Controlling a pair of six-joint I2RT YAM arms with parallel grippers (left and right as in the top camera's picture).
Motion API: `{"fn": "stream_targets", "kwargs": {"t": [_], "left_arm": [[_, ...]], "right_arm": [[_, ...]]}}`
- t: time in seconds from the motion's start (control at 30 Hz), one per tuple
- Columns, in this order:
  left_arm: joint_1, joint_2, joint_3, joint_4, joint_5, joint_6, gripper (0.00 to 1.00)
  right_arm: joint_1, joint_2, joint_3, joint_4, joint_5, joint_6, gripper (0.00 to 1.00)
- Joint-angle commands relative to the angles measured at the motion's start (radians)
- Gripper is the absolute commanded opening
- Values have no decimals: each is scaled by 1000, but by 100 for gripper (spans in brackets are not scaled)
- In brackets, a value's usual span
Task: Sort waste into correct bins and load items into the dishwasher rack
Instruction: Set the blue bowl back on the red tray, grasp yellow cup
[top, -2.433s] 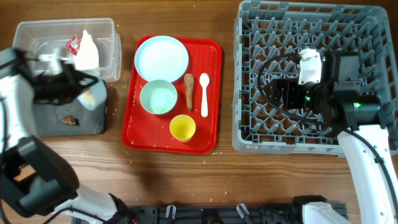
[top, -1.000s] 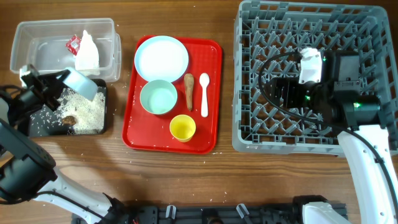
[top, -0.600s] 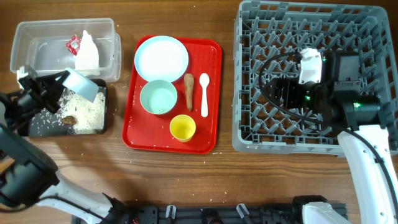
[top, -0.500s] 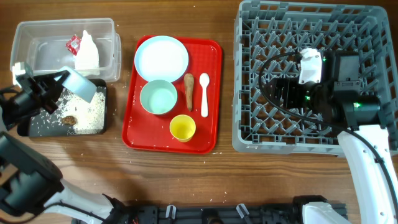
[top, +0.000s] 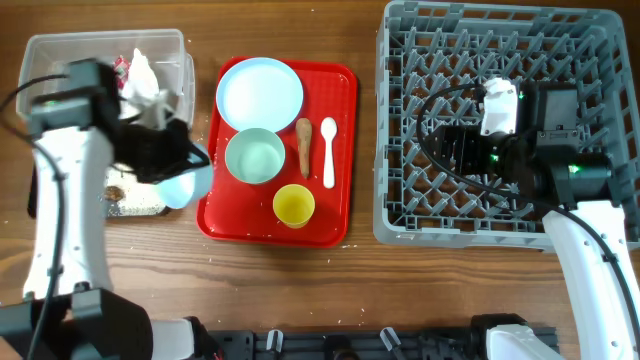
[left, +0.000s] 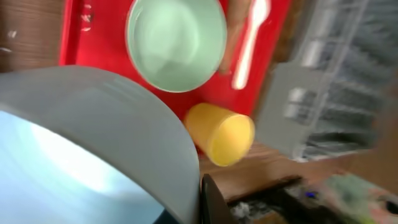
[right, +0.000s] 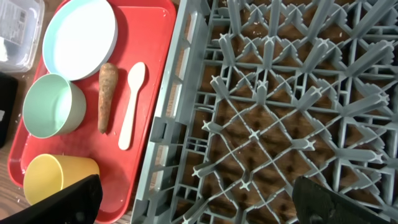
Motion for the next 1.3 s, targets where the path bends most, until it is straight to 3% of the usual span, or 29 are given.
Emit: {"fn": "stream_targets", "kwargs": {"t": [0.0, 0.17, 0.4, 0.43, 0.53, 0.73, 0.8, 0.87, 1.0, 1.13, 1.27], "left_arm": [[-169, -14, -89, 73, -247, -222, 4], [-365, -14, -312, 296, -394, -367, 4], [-464, -13, -494, 544, -471, -378, 4], [-464, -13, -499, 550, -471, -377, 16], [-464, -13, -498, 550, -470, -377, 32], [-464, -19, -421, 506, -460, -372, 42], [-464, -26, -363, 468, -442, -370, 56], [-464, -29, -317, 439, -398, -333, 62], [-469, -28, -307, 440, -301, -218, 66], [-500, -23, -315, 433, -302, -158, 64], [-508, -6, -368, 485, -305, -159, 50]], "right_arm": [[-1, 8, 18, -5, -1, 13, 99], [-1, 8, 18, -5, 2, 13, 99], [-1, 8, 18, -13, 2, 14, 99], [-1, 8, 18, -21, 2, 13, 99], [-1, 8, 18, -23, 2, 14, 99], [-1, 8, 18, -24, 2, 14, 99], [-1, 8, 18, -25, 2, 15, 99], [-1, 8, 18, -28, 2, 17, 99], [-1, 8, 18, -29, 2, 17, 99], [-1, 8, 18, -30, 1, 18, 99], [-1, 8, 18, -31, 1, 24, 99]]}}
